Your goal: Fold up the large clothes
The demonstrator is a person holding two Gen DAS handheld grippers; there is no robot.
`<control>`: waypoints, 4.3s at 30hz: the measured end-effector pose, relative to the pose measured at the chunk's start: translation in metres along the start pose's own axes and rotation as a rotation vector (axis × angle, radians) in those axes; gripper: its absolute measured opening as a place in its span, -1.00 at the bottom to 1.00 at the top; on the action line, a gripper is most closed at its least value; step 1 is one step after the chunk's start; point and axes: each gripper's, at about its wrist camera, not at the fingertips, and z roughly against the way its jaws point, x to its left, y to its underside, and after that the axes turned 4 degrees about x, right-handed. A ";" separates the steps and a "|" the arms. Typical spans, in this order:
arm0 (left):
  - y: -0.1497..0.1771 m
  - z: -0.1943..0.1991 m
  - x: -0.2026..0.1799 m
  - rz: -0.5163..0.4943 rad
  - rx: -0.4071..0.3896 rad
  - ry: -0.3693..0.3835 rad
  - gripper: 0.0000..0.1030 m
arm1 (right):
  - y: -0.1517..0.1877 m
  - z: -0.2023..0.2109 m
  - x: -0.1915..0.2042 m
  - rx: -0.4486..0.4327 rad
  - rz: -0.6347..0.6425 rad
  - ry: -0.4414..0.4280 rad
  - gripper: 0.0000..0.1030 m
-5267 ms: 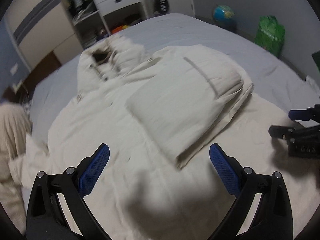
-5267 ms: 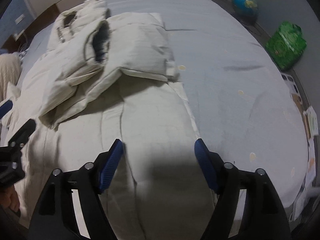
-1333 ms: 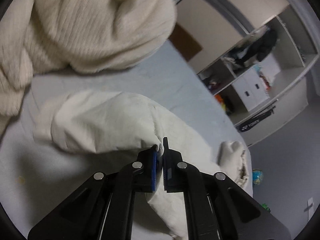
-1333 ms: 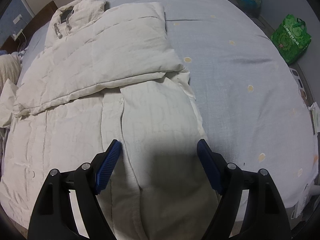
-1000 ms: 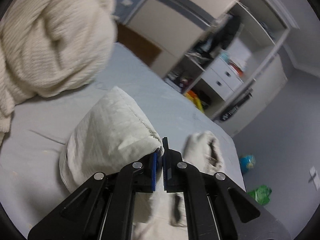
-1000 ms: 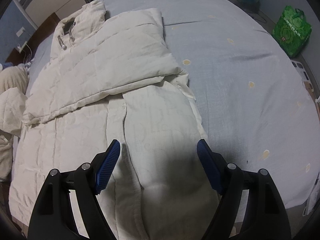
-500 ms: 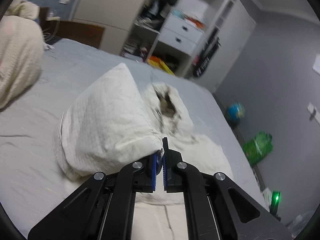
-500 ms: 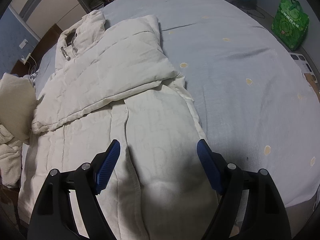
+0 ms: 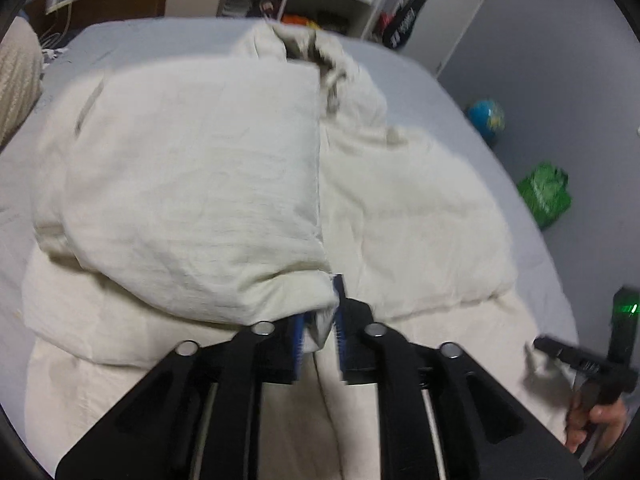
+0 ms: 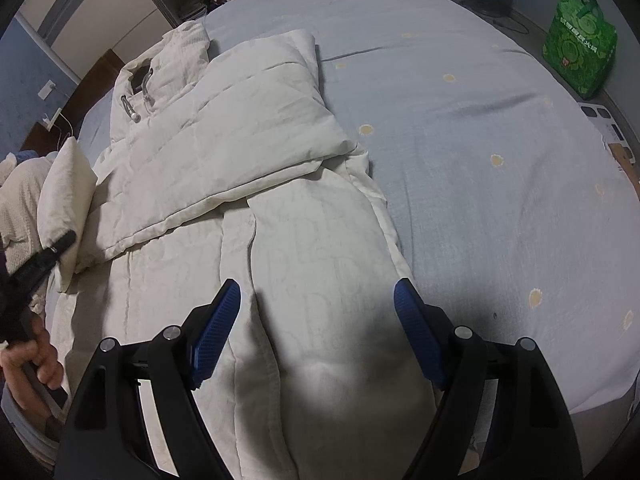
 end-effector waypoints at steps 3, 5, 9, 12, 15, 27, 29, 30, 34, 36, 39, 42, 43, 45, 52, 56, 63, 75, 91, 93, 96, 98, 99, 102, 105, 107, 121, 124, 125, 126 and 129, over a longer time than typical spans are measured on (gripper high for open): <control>0.011 -0.001 0.001 -0.015 0.033 0.028 -0.02 | -0.001 -0.001 0.001 0.005 0.004 0.006 0.46; 0.020 0.006 -0.001 -0.036 0.031 0.022 0.30 | -0.001 -0.002 0.002 0.008 0.008 0.011 0.46; 0.035 0.029 0.002 -0.084 0.025 0.002 0.50 | -0.002 -0.004 0.003 0.013 0.012 0.019 0.46; 0.041 0.046 0.012 -0.065 0.025 0.017 0.58 | -0.002 -0.003 0.004 0.014 0.017 0.025 0.46; 0.047 0.071 0.028 -0.040 -0.002 -0.010 0.63 | -0.001 -0.003 0.004 0.013 0.018 0.028 0.46; 0.063 0.133 0.113 0.213 -0.134 -0.139 0.70 | 0.000 -0.001 0.055 0.037 0.217 0.114 0.46; 0.065 0.135 0.120 0.238 -0.148 -0.155 0.70 | 0.000 0.000 0.074 0.037 0.266 0.107 0.46; 0.067 0.134 0.123 0.255 -0.155 -0.158 0.70 | 0.001 0.001 0.083 0.036 0.286 0.105 0.46; 0.076 0.134 0.137 0.311 -0.158 -0.162 0.70 | 0.000 0.001 0.135 0.027 0.397 0.088 0.46; 0.078 0.138 0.143 0.343 -0.173 -0.159 0.70 | -0.001 -0.002 0.165 0.026 0.444 0.076 0.46; 0.080 0.138 0.147 0.370 -0.175 -0.161 0.70 | -0.004 -0.008 0.205 0.025 0.504 0.064 0.46; 0.082 0.140 0.153 0.405 -0.184 -0.176 0.70 | -0.006 -0.016 0.242 0.024 0.555 0.058 0.46; 0.083 0.141 0.156 0.420 -0.191 -0.174 0.70 | -0.005 -0.019 0.257 0.022 0.579 0.059 0.46; 0.085 0.142 0.161 0.449 -0.198 -0.171 0.70 | -0.003 -0.026 0.282 0.018 0.623 0.066 0.45; 0.090 0.143 0.181 0.533 -0.204 -0.138 0.70 | 0.015 -0.057 0.368 0.006 0.792 0.115 0.45; 0.094 0.143 0.193 0.584 -0.212 -0.112 0.70 | 0.019 -0.075 0.402 -0.028 0.854 0.183 0.46; 0.095 0.140 0.199 0.603 -0.209 -0.081 0.70 | 0.011 -0.099 0.425 -0.093 0.896 0.290 0.44; 0.095 0.140 0.203 0.608 -0.211 -0.072 0.70 | -0.043 -0.046 0.368 -0.187 0.674 0.104 -0.58; 0.092 0.138 0.198 0.591 -0.194 -0.101 0.70 | -0.093 -0.049 0.158 -0.047 -0.033 -0.193 -0.36; 0.092 0.137 0.198 0.587 -0.190 -0.106 0.70 | -0.090 -0.054 0.148 -0.037 -0.048 -0.193 -0.16; 0.091 0.136 0.197 0.585 -0.180 -0.114 0.70 | -0.086 -0.057 0.136 -0.040 -0.067 -0.203 0.01; 0.091 0.134 0.196 0.582 -0.173 -0.121 0.70 | -0.085 -0.057 0.129 -0.045 -0.085 -0.221 0.09; 0.090 0.134 0.196 0.579 -0.169 -0.125 0.70 | -0.086 -0.057 0.124 -0.048 -0.098 -0.233 0.11; 0.089 0.132 0.194 0.570 -0.161 -0.136 0.70 | -0.093 -0.061 0.114 -0.046 -0.126 -0.261 0.11; 0.088 0.130 0.192 0.563 -0.152 -0.148 0.70 | -0.100 -0.065 0.114 -0.032 -0.142 -0.278 0.11; 0.088 0.130 0.192 0.560 -0.149 -0.153 0.70 | -0.100 -0.064 0.110 -0.025 -0.174 -0.315 0.11; 0.089 0.132 0.192 0.564 -0.151 -0.145 0.70 | -0.109 -0.059 0.089 -0.010 -0.331 -0.464 0.09; 0.089 0.132 0.192 0.565 -0.152 -0.143 0.70 | -0.114 -0.063 0.095 0.015 -0.274 -0.388 -0.61; 0.089 0.132 0.192 0.566 -0.153 -0.143 0.70 | -0.116 -0.060 0.098 0.004 -0.252 -0.377 -0.69; 0.089 0.132 0.192 0.567 -0.154 -0.142 0.70 | -0.118 -0.055 0.102 -0.014 -0.219 -0.365 -0.73; 0.089 0.132 0.192 0.567 -0.154 -0.141 0.70 | -0.122 -0.037 0.111 -0.073 -0.137 -0.342 -0.76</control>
